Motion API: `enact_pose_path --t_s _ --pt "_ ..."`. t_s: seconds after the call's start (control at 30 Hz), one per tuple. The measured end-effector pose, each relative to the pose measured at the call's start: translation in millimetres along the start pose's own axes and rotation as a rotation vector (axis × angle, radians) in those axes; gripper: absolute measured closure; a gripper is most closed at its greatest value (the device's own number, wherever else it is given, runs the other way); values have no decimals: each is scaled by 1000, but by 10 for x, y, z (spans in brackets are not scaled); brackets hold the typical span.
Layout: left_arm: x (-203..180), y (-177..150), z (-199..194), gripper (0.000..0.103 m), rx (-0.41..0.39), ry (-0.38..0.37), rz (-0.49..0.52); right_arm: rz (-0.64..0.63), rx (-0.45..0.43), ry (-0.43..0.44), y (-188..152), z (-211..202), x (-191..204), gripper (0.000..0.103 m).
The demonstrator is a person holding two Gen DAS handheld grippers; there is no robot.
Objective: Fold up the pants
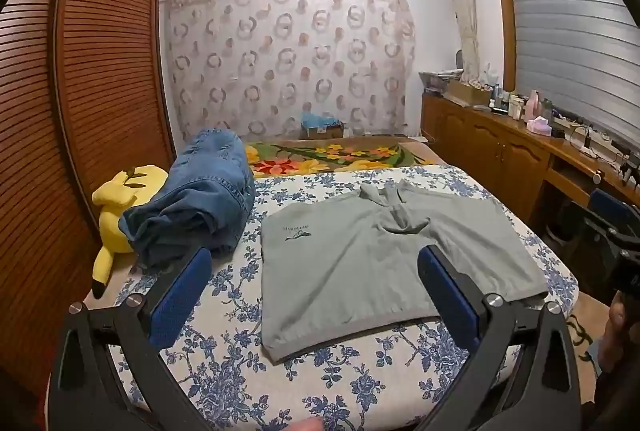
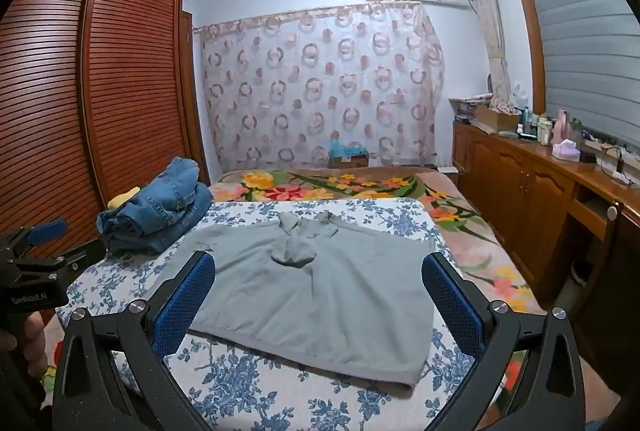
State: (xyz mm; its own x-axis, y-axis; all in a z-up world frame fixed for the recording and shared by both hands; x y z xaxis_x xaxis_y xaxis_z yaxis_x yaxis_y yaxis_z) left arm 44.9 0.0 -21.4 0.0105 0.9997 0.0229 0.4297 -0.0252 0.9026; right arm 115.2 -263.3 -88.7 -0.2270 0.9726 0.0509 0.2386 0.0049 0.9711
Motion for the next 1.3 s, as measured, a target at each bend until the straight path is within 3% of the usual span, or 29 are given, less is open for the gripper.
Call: enact_pose_path --t_s 1.3 --pt "-62 -6 -95 0 -4 -5 -2 -14 7 15 -37 -33 39 0"
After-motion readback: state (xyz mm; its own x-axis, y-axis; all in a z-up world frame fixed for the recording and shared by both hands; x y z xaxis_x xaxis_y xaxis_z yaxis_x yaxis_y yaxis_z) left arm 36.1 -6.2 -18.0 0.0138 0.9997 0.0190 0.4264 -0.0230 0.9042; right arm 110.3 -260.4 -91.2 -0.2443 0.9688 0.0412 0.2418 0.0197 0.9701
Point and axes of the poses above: each gripper's, at about its wrist camera, not at the fingertips, and z roughly the way its jaws point, x to its left, y to its top, the point moved 5 cm from there along z, roughly the way its jaws point
